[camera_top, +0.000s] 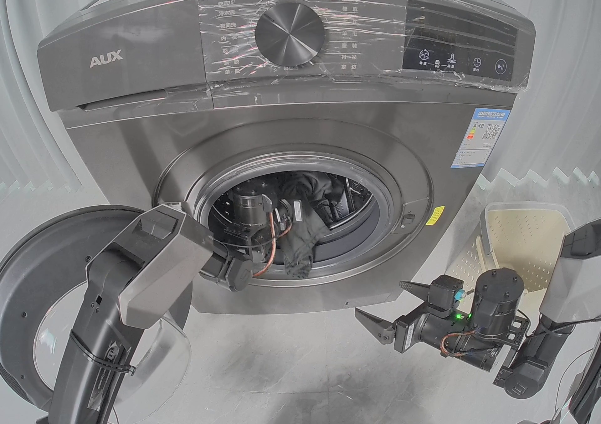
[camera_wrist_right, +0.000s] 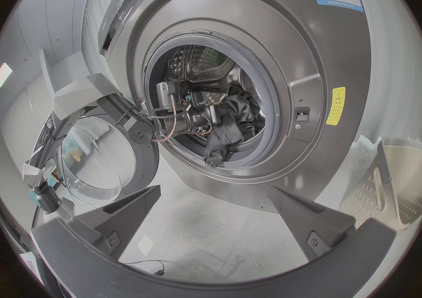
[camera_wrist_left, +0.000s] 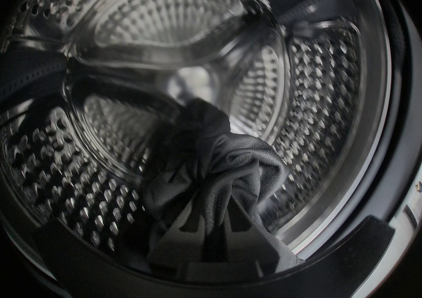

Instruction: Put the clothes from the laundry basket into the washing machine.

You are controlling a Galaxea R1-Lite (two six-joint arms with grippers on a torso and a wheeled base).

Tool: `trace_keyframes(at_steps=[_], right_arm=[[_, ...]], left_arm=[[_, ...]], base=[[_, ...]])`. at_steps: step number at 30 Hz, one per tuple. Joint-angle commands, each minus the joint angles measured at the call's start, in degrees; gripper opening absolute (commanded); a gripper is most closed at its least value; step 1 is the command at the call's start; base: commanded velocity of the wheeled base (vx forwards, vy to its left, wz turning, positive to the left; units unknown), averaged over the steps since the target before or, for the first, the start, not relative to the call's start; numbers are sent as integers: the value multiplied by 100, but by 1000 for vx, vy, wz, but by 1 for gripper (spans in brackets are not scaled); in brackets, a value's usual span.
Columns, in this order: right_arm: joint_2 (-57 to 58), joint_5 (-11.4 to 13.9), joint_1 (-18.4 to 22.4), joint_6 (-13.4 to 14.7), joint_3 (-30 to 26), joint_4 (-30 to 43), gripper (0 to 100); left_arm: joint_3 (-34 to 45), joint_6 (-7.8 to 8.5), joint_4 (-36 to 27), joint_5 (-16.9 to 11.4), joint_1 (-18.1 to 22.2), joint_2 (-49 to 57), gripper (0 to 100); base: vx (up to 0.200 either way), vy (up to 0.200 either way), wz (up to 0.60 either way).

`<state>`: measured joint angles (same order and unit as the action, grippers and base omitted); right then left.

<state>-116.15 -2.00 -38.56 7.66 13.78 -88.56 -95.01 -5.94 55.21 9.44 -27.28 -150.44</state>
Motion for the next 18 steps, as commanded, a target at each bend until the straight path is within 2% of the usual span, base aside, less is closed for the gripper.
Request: trace_keyframes(at_steps=[1, 8, 9, 13, 17, 18], right_arm=[[-4, -2, 24, 25, -15, 6, 100], [-4, -2, 6, 52, -6, -3, 100], [-4, -2, 6, 52, -6, -3, 100], [-22, -2, -3, 52, -6, -3, 100], [-39, -2, -3, 52, -15, 6, 100], [-39, -2, -11, 52, -15, 6, 100]], left_arm=[[-386, -13, 104, 94, 179, -55, 0], [-52, -13, 165, 50, 171, -11, 0], [18, -22, 174, 41, 135, -11, 100], [299, -65, 174, 32, 12, 59, 100], [923, -65, 86, -56, -146, 323, 100], [1222, -57, 42, -153, -181, 402, 100]], base=[[0, 0, 0], [0, 0, 0], [0, 0, 0], [0, 0, 0], [0, 0, 0], [0, 0, 0]])
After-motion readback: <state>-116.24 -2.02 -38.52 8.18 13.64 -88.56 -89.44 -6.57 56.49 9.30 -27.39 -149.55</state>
